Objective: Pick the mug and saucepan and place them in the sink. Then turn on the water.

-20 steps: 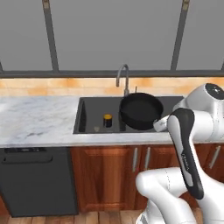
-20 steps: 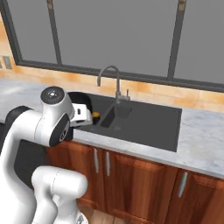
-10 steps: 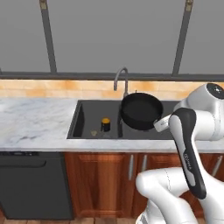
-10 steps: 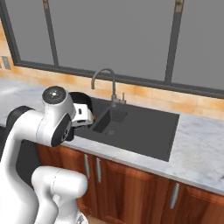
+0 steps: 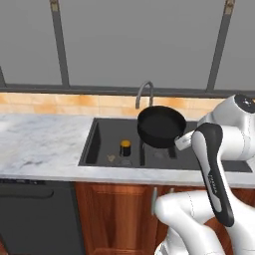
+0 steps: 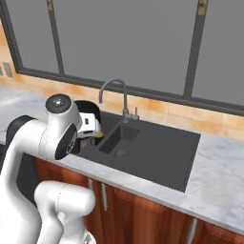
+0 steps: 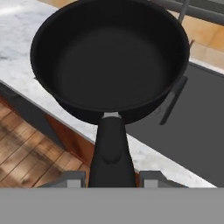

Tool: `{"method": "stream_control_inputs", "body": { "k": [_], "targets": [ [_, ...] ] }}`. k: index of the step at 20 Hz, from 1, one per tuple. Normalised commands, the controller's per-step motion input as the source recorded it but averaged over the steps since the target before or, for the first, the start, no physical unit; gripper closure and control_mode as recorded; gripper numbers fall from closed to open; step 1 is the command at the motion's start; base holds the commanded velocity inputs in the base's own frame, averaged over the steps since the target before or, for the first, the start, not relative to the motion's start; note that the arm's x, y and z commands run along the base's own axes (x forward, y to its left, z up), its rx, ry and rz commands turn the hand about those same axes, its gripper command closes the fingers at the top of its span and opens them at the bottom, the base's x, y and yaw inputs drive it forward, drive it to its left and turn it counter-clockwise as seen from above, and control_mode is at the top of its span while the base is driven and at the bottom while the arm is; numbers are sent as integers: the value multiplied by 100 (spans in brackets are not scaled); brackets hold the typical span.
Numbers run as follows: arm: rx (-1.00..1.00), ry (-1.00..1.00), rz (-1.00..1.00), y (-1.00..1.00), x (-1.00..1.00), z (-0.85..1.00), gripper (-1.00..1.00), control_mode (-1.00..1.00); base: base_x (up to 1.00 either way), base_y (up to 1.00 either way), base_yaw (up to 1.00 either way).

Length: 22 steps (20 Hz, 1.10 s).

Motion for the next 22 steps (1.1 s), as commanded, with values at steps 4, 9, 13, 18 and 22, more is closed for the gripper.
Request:
{"method": "stream_control_inputs", "body": {
  "k": [4, 9, 13, 18, 22],
  "targets": [
    [0, 0, 0, 0, 0, 0, 100, 100, 45, 0, 12],
    [0, 0, 0, 0, 0, 0, 100, 100, 47, 0, 12],
    [0, 0, 0, 0, 0, 0, 100, 100, 51, 0, 12],
    [0, 0, 0, 0, 0, 0, 100, 100, 60, 3, 12],
    [0, 0, 0, 0, 0, 0, 100, 100, 55, 16, 12]
  ]
}}
